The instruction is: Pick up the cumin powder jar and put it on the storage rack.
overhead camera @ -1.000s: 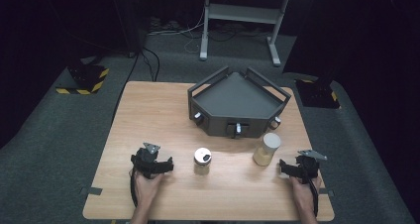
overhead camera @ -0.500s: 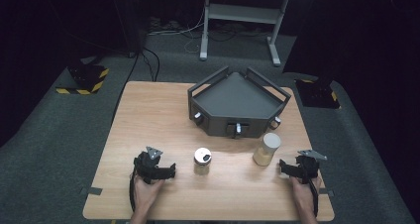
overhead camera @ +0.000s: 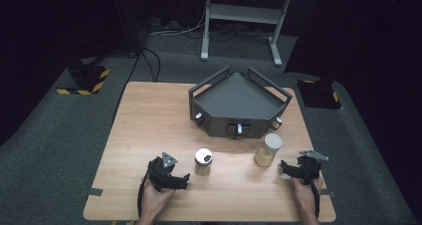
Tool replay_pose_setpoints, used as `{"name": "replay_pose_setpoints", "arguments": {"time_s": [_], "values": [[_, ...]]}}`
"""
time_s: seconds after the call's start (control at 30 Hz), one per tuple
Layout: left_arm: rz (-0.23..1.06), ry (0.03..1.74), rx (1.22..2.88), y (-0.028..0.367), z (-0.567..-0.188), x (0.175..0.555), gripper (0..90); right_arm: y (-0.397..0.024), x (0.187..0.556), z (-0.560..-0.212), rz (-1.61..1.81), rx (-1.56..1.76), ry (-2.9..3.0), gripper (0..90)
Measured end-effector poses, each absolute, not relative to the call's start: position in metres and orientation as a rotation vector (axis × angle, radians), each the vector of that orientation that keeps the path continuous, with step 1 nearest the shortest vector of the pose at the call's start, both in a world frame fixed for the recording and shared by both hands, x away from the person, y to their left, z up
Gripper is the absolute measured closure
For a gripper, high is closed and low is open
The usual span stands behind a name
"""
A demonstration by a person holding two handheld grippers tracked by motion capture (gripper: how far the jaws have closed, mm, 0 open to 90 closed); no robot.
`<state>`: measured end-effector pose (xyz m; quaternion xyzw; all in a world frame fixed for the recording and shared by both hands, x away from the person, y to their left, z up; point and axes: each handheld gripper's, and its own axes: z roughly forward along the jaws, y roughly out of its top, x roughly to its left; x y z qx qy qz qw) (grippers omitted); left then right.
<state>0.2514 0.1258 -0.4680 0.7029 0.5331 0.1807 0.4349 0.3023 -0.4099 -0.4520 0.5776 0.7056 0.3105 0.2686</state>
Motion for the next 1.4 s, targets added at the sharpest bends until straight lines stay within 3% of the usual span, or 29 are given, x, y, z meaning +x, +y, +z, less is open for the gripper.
{"name": "replay_pose_setpoints", "arguments": {"time_s": [0.07,0.1,0.13,0.2,0.47,0.5,0.53,0.57,0.6,0.63,0.83,0.87,0.9,0.93,0.97,1.0,1.07,1.1,1.13,1.17,1.2,1.4], "values": [[0.436,1.309,1.758,0.123,-0.467,0.251,0.4,-0.410,0.302,-0.452,0.838,1.558,1.903,7.0],[0.444,1.172,2.058,0.135,-0.442,0.266,0.4,-0.410,0.302,-0.452,0.838,1.558,1.903,7.0],[0.425,1.291,1.766,0.119,-0.467,0.250,0.4,-0.410,0.302,-0.452,0.838,1.558,1.903,7.0],[0.420,1.284,1.765,0.117,-0.466,0.250,0.5,-0.410,0.302,-0.452,0.838,1.559,1.904,7.0],[0.392,1.217,1.801,0.104,-0.461,0.254,0.4,-0.410,0.302,-0.452,0.840,1.553,1.910,7.1],[0.411,1.071,2.090,0.116,-0.436,0.271,0.4,-0.410,0.302,-0.452,0.840,1.553,1.910,7.1],[0.378,1.193,1.808,0.102,-0.460,0.257,0.4,-0.410,0.302,-0.452,0.840,1.553,1.910,7.1],[0.400,1.046,2.093,0.114,-0.435,0.274,0.4,-0.410,0.302,-0.452,0.840,1.553,1.910,7.1],[0.373,1.178,1.812,0.100,-0.460,0.259,0.4,-0.410,0.302,-0.452,0.840,1.552,1.910,7.1],[0.398,1.035,2.092,0.111,-0.435,0.276,0.4,-0.410,0.302,-0.452,0.840,1.552,1.910,7.1],[0.392,1.029,2.076,0.106,-0.432,0.283,0.4,-0.410,0.302,-0.452,0.841,1.551,1.911,7.2],[0.408,1.038,2.048,0.104,-0.435,0.282,0.4,-0.410,0.302,-0.452,0.841,1.552,1.911,7.2],[0.349,1.229,1.645,0.081,-0.468,0.262,0.5,-0.411,0.302,-0.452,0.841,1.551,1.911,7.2],[0.349,1.229,1.645,0.081,-0.468,0.262,0.5,-0.411,0.302,-0.452,0.841,1.551,1.911,7.2],[0.332,1.266,1.470,0.068,-0.482,0.258,0.5,-0.411,0.302,-0.452,0.842,1.550,1.912,7.2],[0.369,1.163,1.796,0.087,-0.454,0.272,0.5,-0.411,0.302,-0.452,0.842,1.551,1.912,7.3],[0.373,1.161,1.795,0.085,-0.454,0.274,0.6,-0.411,0.302,-0.452,0.842,1.549,1.912,7.3],[0.402,1.020,2.084,0.097,-0.427,0.291,0.9,-0.411,0.302,-0.452,0.842,1.550,1.912,7.3],[0.405,1.020,2.082,0.096,-0.427,0.292,1.2,-0.411,0.302,-0.452,0.842,1.549,1.913,7.2],[0.378,1.159,1.807,0.083,-0.452,0.277,1.4,-0.411,0.302,-0.452,0.842,1.549,1.913,7.3],[0.405,1.019,2.089,0.095,-0.426,0.294,1.7,-0.411,0.302,-0.452,0.842,1.548,1.914,7.3],[0.414,1.030,2.106,0.088,-0.424,0.300,3.9,-0.411,0.302,-0.452,0.844,1.548,1.913,7.5]]}}
